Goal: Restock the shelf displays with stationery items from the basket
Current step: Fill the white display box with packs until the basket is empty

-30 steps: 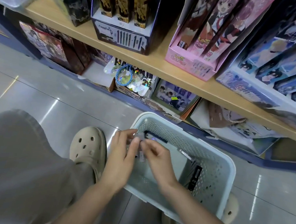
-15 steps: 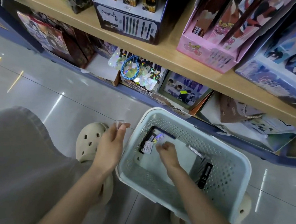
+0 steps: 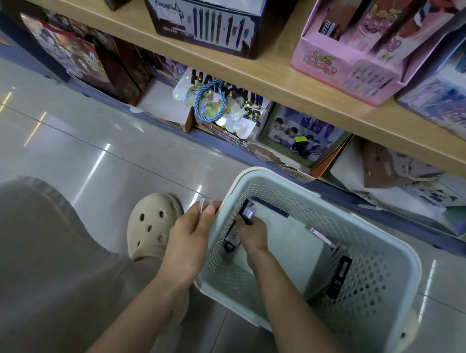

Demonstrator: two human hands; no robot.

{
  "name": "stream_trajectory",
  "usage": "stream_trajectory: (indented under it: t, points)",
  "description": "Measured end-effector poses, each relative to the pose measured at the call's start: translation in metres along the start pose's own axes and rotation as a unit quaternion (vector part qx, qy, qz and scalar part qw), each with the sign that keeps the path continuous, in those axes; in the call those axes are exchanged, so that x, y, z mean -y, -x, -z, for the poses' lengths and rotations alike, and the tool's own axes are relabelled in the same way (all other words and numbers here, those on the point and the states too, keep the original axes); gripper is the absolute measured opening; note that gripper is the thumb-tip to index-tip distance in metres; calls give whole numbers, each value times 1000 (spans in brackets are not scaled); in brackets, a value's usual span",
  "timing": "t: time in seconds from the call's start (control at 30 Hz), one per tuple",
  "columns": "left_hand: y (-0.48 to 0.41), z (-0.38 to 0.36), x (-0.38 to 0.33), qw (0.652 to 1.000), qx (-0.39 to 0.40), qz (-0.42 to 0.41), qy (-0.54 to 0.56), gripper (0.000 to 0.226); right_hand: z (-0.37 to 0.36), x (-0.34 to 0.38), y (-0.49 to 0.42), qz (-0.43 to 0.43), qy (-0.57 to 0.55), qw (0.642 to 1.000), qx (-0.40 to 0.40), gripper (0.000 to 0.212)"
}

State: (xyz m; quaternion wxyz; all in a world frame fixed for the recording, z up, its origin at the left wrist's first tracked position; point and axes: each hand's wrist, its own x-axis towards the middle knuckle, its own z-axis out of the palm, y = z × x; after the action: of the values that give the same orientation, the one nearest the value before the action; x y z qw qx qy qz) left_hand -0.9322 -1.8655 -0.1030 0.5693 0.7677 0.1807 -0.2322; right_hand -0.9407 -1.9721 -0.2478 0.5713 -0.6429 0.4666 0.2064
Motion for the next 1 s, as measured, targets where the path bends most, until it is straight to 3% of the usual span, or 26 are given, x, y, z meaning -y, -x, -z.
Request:
stream_trajectory:
  t: [0.1,0.33,0.47,0.57,0.67,0.8,1.0]
  points:
    - [1,0,-1,1000,4,-2,0,28,-6,-2,0,12,16,1000,-15,25]
    - [-1,3,1,1000,9,-13,23,30,5,8,10,3,-31,999,38,27]
    - [0,6,-4,995,-79,-24,61,25,28,17,28,13,-20,997,80,27]
    - [7,10,-13,990,-118,-75,12,21,50,31,48,60,-20,994,93,20]
    - [14,6,-18,994,-41,-88,-46,20,72,53,75,94,-48,986,130,19]
    - [17,-12,-30,997,60,-44,-16,25,87,83,119,109,-101,965,217,20]
    - [23,-23,-48,993,98,24,57,24,82,101,156,142,-97,960,219,25]
